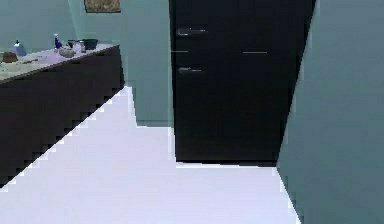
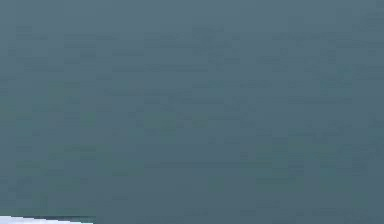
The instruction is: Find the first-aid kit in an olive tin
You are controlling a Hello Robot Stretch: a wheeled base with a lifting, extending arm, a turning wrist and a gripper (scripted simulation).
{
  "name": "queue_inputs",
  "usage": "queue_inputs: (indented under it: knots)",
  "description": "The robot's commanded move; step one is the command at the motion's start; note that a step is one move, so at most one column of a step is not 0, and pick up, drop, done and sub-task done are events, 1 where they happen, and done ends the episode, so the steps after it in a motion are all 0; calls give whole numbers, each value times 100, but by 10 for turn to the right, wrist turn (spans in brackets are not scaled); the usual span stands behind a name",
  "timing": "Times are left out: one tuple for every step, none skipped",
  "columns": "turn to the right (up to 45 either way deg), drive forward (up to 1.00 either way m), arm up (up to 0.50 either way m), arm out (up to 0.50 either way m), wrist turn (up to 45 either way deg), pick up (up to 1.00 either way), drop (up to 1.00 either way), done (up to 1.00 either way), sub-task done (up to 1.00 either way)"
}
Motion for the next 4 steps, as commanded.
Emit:
queue_inputs:
  knots:
    - [-390,0,0,0,0,0,0,0,0]
    - [0,25,0,0,0,0,0,0,0]
    - [-120,0,0,0,0,0,0,0,0]
    - [0,100,0,0,0,0,0,0,0]
